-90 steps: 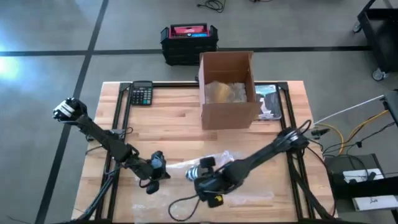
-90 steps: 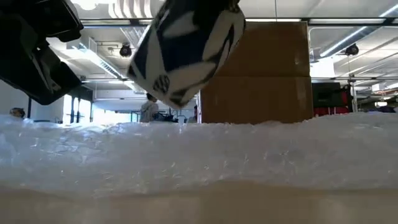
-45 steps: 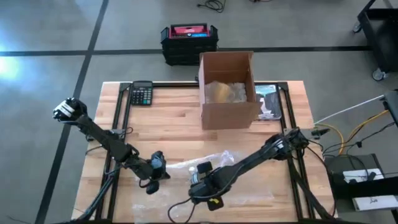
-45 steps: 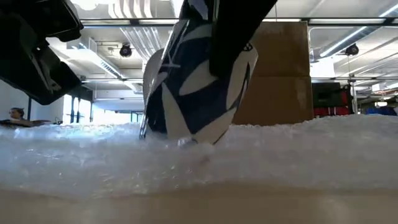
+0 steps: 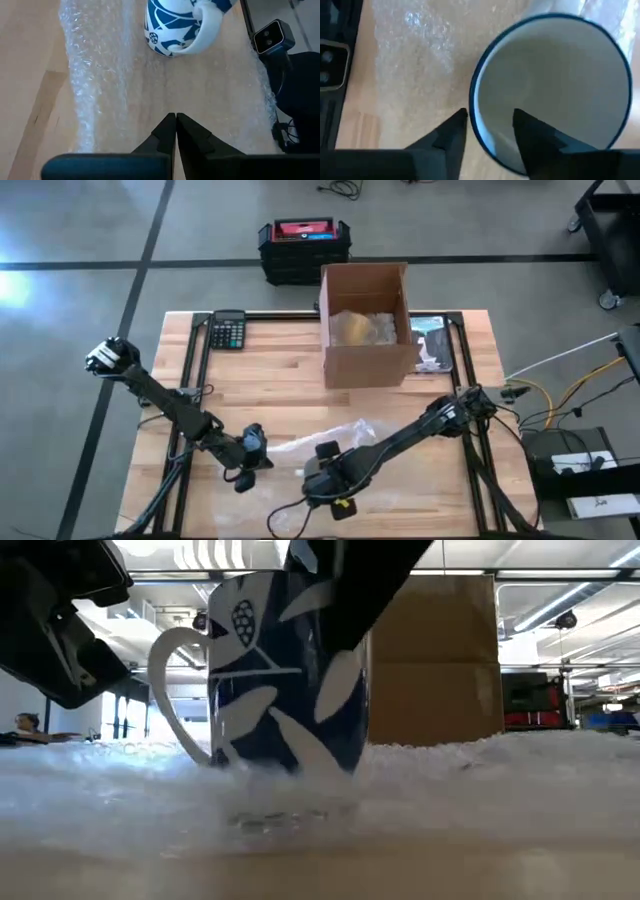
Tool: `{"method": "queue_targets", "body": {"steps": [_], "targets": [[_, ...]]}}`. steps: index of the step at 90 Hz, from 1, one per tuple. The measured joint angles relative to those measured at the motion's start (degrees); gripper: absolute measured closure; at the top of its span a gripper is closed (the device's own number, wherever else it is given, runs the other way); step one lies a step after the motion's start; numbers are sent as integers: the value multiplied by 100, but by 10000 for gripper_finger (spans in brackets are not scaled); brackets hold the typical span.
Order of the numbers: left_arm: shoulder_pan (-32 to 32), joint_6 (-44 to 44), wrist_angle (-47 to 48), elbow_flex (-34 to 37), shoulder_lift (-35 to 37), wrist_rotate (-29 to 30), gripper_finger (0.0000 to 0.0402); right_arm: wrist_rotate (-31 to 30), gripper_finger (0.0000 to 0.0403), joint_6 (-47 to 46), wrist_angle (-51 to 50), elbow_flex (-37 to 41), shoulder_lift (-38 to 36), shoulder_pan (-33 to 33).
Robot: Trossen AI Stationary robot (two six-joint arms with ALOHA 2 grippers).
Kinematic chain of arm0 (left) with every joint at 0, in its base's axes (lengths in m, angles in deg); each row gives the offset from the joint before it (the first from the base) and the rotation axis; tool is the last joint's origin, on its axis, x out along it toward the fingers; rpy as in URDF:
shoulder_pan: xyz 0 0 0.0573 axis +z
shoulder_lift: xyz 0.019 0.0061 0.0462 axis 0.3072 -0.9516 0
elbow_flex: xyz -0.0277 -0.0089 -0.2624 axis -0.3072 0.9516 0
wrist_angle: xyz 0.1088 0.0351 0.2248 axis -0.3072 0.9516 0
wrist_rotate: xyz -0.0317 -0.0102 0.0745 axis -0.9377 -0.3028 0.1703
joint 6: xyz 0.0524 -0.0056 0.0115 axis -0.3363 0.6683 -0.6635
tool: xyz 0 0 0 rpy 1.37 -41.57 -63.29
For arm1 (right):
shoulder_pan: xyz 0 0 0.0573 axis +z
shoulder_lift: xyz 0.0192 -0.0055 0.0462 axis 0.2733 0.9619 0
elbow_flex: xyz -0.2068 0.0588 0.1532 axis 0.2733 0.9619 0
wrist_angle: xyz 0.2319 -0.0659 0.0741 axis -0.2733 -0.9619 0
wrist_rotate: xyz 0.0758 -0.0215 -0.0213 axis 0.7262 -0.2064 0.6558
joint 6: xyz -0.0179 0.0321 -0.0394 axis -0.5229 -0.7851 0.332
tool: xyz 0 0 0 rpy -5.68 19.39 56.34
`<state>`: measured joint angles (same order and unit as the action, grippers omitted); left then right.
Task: Wrap mug
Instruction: Wrap the blue patterned mug with the transparent bubble wrap
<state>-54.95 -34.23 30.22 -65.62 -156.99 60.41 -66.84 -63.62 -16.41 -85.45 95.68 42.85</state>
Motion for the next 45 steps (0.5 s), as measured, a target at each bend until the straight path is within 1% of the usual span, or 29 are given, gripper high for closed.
{"method": "queue_targets", "body": {"steps": [6,17,26,35,45], "targets": [[0,0,-4,0,0,0,402,75,218,-203,-236,-7,-144,-4],[0,0,-30,0,0,0,402,404,192,-521,-469,-21,-468,25],[-2,0,-29,0,2,2,402,427,175,-861,-923,-21,-688,118],[-2,0,-29,0,2,4,402,122,163,-1203,-1514,2,-854,267],[-2,0,-23,0,2,4,402,-673,154,-1522,-1934,347,-1062,498]]}}
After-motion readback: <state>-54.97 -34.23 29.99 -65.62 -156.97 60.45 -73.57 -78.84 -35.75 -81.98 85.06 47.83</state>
